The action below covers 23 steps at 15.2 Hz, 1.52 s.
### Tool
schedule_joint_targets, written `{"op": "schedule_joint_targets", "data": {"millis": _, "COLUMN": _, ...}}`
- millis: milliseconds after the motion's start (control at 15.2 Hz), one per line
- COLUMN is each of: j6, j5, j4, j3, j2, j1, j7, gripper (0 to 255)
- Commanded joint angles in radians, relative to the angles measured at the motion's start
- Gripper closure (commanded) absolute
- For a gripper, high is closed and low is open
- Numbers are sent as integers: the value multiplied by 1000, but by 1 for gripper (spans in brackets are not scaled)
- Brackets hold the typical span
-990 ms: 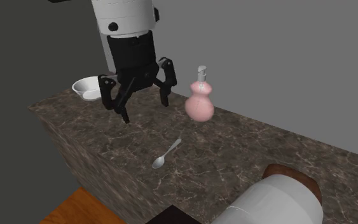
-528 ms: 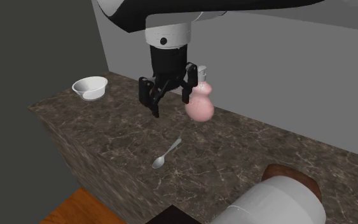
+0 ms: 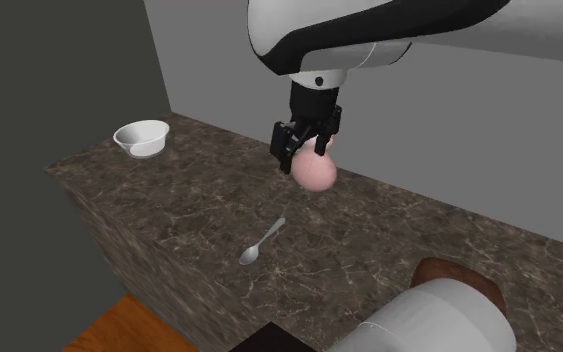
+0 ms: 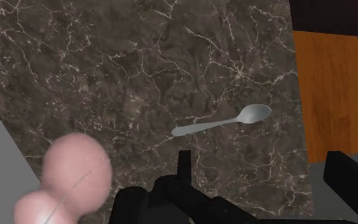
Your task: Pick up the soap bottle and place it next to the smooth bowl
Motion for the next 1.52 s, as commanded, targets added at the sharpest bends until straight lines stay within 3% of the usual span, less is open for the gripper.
{"op": "schedule_joint_targets", "data": {"millis": 0, "j6": 61, "j5": -6, "j4": 10, "j3": -58, "j2": 43, "j1": 4, "j7": -64, "gripper": 0}}
{"op": "schedule_joint_targets", "data": {"millis": 330, "j6": 205, "j5": 23, "j4": 65, "j3": -222, "j2": 183, "j1": 45, "j7": -243, "gripper": 0}}
{"op": "schedule_joint_targets", "data": {"millis": 660, "j6": 320, "j5": 146, "j4": 163, "j3": -415, "j2": 357, "j1": 148, "j7": -466, "gripper": 0}}
{"op": "schedule_joint_targets", "data": {"millis": 924, "j6": 364, "j5": 365, "j4": 275, "j3": -602, "j2": 542, "j1": 278, "j7": -714, "gripper": 0}}
{"op": "schedule_joint_targets", "data": {"millis": 1122, "j6": 321, "j5": 665, "j4": 391, "j3": -732, "j2": 764, "j1": 349, "j7": -977, "gripper": 0}}
{"op": "schedule_joint_targets", "data": {"millis": 1254, "j6": 245, "j5": 866, "j4": 484, "j3": -722, "j2": 929, "j1": 286, "j7": -1136, "gripper": 0}}
{"op": "schedule_joint_targets", "data": {"millis": 1452, "j6": 156, "j5": 1034, "j4": 623, "j3": -615, "j2": 1095, "j1": 114, "j7": -1265, "gripper": 0}}
